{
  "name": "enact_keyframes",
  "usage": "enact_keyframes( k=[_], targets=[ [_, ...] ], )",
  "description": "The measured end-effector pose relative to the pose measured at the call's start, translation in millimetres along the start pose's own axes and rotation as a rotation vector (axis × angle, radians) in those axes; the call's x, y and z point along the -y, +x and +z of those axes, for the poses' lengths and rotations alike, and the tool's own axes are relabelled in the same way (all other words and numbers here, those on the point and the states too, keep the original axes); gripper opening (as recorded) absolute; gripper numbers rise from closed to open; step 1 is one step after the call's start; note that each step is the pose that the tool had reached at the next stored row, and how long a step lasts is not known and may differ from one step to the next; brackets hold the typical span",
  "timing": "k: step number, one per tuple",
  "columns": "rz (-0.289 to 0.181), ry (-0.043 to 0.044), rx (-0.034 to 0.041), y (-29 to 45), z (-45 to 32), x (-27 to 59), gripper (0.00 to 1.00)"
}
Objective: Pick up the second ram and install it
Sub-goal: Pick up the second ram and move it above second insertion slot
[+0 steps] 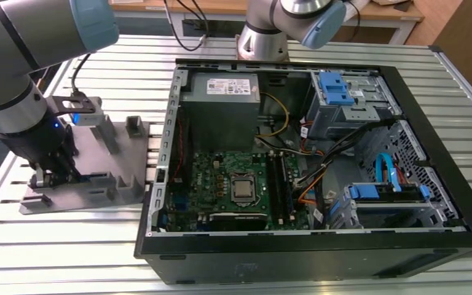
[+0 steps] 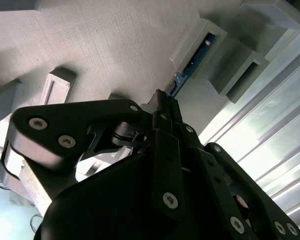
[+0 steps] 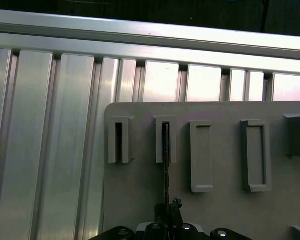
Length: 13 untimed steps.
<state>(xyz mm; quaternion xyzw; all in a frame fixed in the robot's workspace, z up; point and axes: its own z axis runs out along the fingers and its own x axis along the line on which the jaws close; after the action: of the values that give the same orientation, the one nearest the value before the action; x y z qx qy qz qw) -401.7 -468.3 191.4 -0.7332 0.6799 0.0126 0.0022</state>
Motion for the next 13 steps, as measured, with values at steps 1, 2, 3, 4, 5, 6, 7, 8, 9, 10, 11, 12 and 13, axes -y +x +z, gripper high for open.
enact_keyframes(
  k=[1, 2, 3, 4, 5, 6, 7, 8, 9, 10, 11, 12, 13],
  targets=[
    [0.000, 0.0000, 0.0001, 0.0, 0.0, 0.0, 0.14],
    [0.000, 0.0000, 0.0001, 0.0, 0.0, 0.0, 0.14],
    [0.000, 0.0000, 0.0002, 0.0, 0.0, 0.0, 0.14],
    [0.000, 0.0000, 0.0003, 0.0, 0.0, 0.0, 0.14],
    [0.000, 0.0000, 0.0004, 0.0, 0.0, 0.0, 0.14],
    [0.000, 0.0000, 0.0005, 0.0, 0.0, 0.0, 0.14],
    [0.000, 0.0001, 0.0006, 0.0, 0.0, 0.0, 0.14],
    [0.001, 0.0000, 0.0006, 0.0, 0.0, 0.0, 0.14],
    [0.009, 0.0003, 0.0008, 0.0, 0.0, 0.0, 0.14],
    [0.027, 0.0006, 0.0010, 0.0, 0.0, 0.0, 0.14],
    [0.047, 0.0010, 0.0012, 0.0, 0.1, 0.0, 0.14],
    [0.065, 0.0014, 0.0015, 0.0, 0.1, 0.0, 0.14],
    [0.082, 0.0018, 0.0017, 0.0, 0.2, 0.0, 0.14]
  ],
)
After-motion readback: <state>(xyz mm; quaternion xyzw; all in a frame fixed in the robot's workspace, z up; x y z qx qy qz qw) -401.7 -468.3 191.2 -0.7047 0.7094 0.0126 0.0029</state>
